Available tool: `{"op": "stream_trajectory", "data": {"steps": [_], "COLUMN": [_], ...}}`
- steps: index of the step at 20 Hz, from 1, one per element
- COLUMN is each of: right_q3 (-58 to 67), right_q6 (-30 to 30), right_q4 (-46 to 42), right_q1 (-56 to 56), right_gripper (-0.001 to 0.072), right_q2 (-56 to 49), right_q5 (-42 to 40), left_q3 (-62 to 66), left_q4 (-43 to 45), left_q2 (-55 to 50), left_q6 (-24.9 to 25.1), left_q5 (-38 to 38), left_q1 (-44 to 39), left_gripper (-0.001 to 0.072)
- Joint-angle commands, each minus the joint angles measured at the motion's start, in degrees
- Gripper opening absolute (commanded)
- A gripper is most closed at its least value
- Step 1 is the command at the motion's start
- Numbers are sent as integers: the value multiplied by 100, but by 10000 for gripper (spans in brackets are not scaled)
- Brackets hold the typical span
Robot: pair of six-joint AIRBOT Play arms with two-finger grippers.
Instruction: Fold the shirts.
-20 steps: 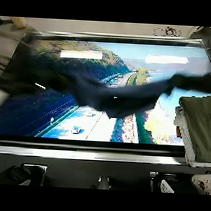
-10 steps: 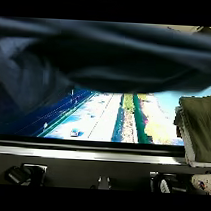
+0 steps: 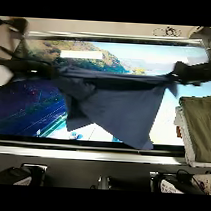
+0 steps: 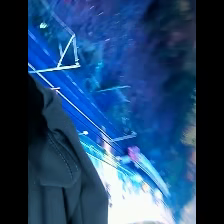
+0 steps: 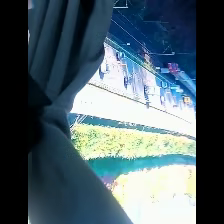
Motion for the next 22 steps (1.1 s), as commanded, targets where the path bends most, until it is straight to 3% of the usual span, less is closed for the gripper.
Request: {"op": "stream_trajectory", "data": {"steps": [1, 2, 3, 4, 5, 6, 8, 9, 10, 11, 13, 15, 19, 22], "right_q3": [-44, -44, -44, -44, -33, 42, 210, 210, 205, 197, -20, -533, -1563, -1858], "right_q6": [166, 243, 313, 310, 297, 105, -221, -299, -275, -168, -197, -321, -492, -511], "right_q4": [1458, 1801, 2037, 2251, 2393, 2531, 2411, 2129, 1458, 673, -361, -562, -577, -662], "right_q1": [0, -2, -2, -2, -24, -103, -374, -516, -634, -649, -566, -518, -518, -518], "right_gripper": [22, 22, 23, 74, 302, 533, 572, 558, 547, 534, 488, 489, 491, 492], "right_q2": [-1648, -1926, -2083, -2159, -2155, -2124, -1967, -1845, -1731, -1668, -1598, -1482, -1252, -1252], "right_q5": [-177, -173, -212, -409, -527, -525, -216, 22, 372, 662, 1231, 1331, 938, 918], "left_q3": [-146, -146, -138, -63, 48, 243, 704, 820, 782, 629, 26, -581, -1154, -1263], "left_q4": [-1040, -1486, -1853, -2109, -2188, -2164, -1937, -1733, -1574, -1541, -1561, -1561, -2094, -2396], "left_q2": [-1545, -1878, -2090, -2221, -2253, -2234, -2216, -2216, -2223, -2236, -2238, -2299, -2413, -2413], "left_q6": [-216, -212, -195, -105, 114, 527, 1191, 1325, 1373, 1351, 1331, 1355, 1818, 1827], "left_q5": [273, 238, 214, 151, 70, -125, -855, -1244, -1506, -1593, -1443, -1215, -1132, -890], "left_q1": [385, 431, 468, 525, 599, 726, 1067, 1250, 1399, 1493, 1521, 1504, 1486, 1397], "left_gripper": [33, 55, 150, 410, 640, 672, 666, 587, 462, 448, 451, 627, 596, 596]}}
